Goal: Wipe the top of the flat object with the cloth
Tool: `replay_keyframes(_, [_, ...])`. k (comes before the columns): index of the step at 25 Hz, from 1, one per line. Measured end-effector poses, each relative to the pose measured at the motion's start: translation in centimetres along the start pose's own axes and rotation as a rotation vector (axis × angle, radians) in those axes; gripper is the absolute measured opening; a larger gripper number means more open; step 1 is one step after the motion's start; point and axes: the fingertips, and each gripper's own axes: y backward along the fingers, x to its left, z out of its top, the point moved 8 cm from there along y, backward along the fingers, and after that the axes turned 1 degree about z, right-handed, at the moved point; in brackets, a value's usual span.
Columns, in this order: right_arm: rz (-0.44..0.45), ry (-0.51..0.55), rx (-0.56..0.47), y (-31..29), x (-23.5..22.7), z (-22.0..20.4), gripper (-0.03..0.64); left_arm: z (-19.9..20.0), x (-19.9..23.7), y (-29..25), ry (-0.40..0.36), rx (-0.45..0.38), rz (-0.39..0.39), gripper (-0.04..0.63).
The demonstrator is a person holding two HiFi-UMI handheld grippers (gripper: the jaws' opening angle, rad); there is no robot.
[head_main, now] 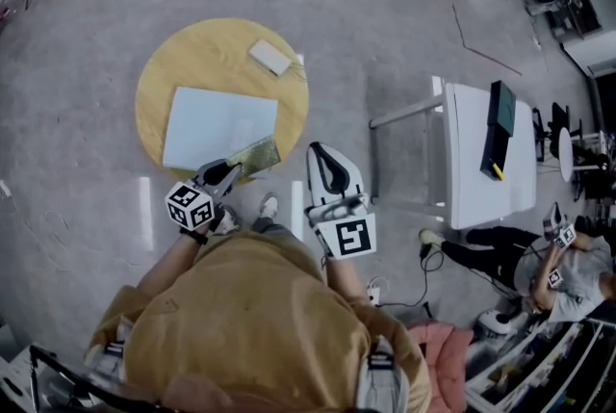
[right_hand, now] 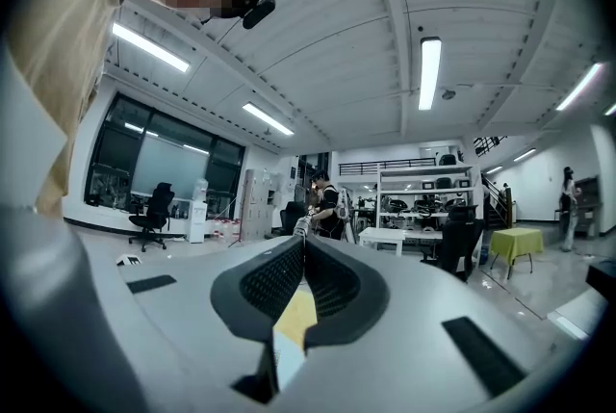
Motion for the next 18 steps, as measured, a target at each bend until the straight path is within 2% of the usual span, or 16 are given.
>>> replay_keyframes(4, [-0.021,0.002,0.016,1.1,-1.0,-0.5,0.002,-3.7,0.5,-2.5,0.082,0.074,0.012,0.061])
replay_keyframes(9, [-0.019,0.006,0.036,1.7,-1.6,-0.8,0.002,-7.2,1.6,-4.0,0.145,0.149,0.057,0.061])
replay_keyframes(18, [0.020,0.024,0.032,1.3,-1.9,-0.4,0.002,-9.0,2.7,-4.4,0.179,0.162,0.122,0.061])
